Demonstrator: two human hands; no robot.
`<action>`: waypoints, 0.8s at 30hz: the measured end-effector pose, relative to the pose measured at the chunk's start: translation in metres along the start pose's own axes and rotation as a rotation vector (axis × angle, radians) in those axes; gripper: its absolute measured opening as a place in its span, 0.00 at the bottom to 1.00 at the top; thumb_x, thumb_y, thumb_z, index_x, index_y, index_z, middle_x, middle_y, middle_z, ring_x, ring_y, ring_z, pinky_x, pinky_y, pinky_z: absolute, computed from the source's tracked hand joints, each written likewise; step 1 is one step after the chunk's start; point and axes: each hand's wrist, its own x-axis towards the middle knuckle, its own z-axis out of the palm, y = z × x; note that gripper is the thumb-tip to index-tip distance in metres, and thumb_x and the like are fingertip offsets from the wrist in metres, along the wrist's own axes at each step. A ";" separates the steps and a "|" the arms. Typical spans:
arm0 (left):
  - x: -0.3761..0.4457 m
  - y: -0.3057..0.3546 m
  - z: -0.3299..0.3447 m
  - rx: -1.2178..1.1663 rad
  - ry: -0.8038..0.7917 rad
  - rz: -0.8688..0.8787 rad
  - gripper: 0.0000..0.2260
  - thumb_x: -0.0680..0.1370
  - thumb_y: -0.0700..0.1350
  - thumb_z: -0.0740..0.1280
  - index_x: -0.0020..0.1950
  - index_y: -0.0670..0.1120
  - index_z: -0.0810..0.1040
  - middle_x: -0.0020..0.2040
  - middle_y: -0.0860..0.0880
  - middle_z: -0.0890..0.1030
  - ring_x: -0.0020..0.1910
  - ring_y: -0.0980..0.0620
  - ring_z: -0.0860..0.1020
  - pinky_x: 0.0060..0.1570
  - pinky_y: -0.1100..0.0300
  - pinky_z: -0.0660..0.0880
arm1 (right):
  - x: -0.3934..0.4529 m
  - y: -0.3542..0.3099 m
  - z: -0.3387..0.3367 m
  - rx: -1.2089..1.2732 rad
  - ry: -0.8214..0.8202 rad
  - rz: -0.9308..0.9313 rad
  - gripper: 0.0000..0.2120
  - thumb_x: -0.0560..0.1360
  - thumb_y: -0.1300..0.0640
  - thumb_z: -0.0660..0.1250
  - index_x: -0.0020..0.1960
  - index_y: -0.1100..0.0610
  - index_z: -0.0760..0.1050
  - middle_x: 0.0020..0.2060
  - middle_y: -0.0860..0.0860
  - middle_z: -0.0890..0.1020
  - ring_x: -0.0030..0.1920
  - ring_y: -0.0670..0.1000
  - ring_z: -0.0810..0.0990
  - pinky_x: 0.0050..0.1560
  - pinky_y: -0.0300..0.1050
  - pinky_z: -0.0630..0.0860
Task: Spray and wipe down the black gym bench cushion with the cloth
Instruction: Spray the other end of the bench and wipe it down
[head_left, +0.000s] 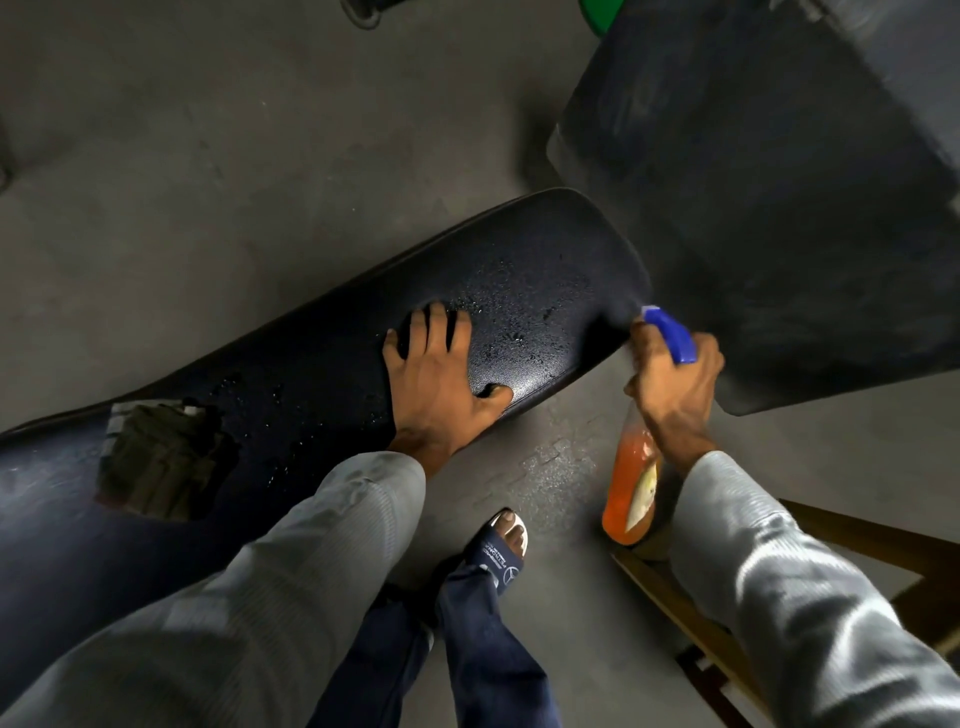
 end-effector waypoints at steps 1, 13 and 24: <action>0.000 0.000 0.000 0.002 0.004 0.000 0.45 0.69 0.73 0.60 0.79 0.49 0.64 0.80 0.41 0.65 0.78 0.40 0.65 0.72 0.35 0.66 | -0.003 0.006 -0.002 0.031 0.001 0.032 0.21 0.82 0.56 0.70 0.38 0.68 0.70 0.32 0.52 0.65 0.36 0.67 0.81 0.47 0.71 0.83; 0.000 -0.002 0.005 0.009 0.029 0.024 0.44 0.69 0.73 0.60 0.79 0.48 0.64 0.80 0.41 0.66 0.78 0.39 0.65 0.71 0.35 0.67 | -0.039 0.065 0.017 0.012 -0.096 -0.007 0.25 0.76 0.42 0.70 0.37 0.65 0.77 0.31 0.63 0.77 0.35 0.71 0.81 0.37 0.64 0.81; -0.034 -0.050 -0.002 -0.220 0.172 -0.097 0.38 0.68 0.62 0.69 0.74 0.44 0.71 0.74 0.42 0.72 0.74 0.39 0.70 0.77 0.37 0.63 | -0.099 0.007 0.068 -0.039 -0.315 -0.174 0.16 0.74 0.44 0.70 0.30 0.49 0.76 0.21 0.49 0.74 0.30 0.65 0.81 0.39 0.63 0.82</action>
